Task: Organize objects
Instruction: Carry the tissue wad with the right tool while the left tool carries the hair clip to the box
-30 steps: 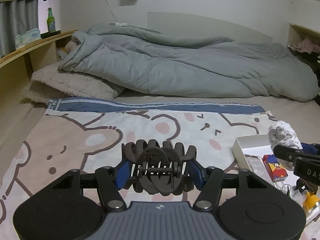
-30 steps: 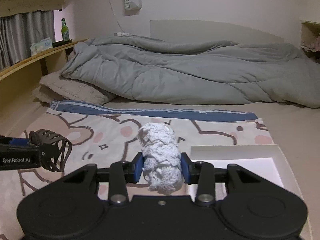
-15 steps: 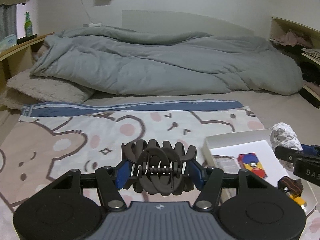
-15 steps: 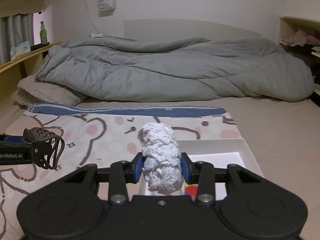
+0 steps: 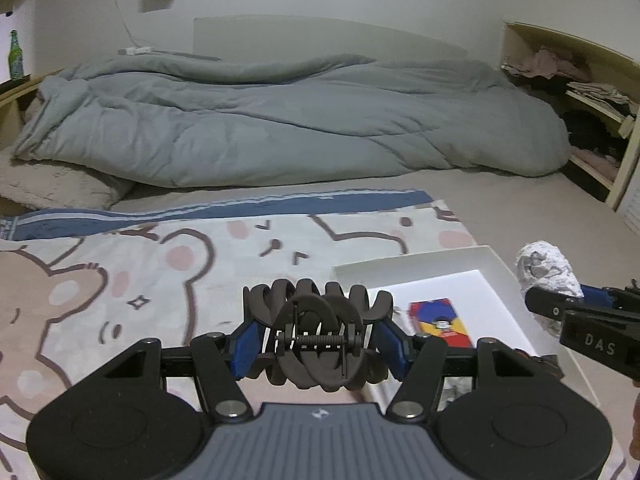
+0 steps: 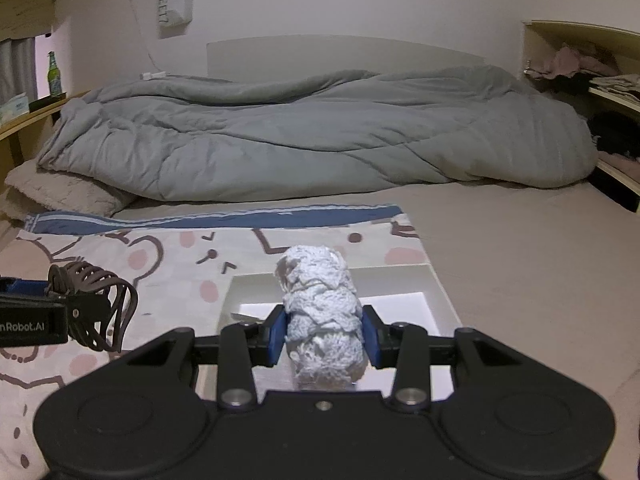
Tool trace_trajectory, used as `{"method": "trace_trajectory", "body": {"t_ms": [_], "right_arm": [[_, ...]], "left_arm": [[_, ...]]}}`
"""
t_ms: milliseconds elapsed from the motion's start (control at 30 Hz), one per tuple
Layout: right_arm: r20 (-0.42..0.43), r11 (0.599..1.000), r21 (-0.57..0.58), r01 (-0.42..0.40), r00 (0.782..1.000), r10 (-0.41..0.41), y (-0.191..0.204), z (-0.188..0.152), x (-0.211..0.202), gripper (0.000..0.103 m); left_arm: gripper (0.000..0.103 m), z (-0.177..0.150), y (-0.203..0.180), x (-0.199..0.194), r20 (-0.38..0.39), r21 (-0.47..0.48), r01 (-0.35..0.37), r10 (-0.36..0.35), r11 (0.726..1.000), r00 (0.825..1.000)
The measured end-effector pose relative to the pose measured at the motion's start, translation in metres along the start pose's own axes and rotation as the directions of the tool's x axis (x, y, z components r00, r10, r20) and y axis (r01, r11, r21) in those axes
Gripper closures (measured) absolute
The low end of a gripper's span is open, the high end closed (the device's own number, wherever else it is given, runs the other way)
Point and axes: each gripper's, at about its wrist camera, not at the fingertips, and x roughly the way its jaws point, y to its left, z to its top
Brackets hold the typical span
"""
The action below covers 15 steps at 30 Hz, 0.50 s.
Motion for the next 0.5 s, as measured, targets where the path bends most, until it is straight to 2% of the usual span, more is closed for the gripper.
{"method": "trace_trajectory", "body": {"t_ms": [333, 500], "right_arm": [[-0.005, 0.998, 0.026, 0.062, 0.998, -0.062, -0.045, -0.008, 0.001, 0.063], [-0.022, 0.995, 0.052, 0.088, 0.996, -0.087, -0.067, -0.001, 0.013, 0.063]], "left_arm": [[0.041, -0.005, -0.039, 0.002, -0.01, 0.013, 0.096, -0.096, 0.995, 0.995], [0.041, -0.007, -0.056, 0.004, -0.01, 0.061, 0.118, -0.117, 0.991, 0.993]]}}
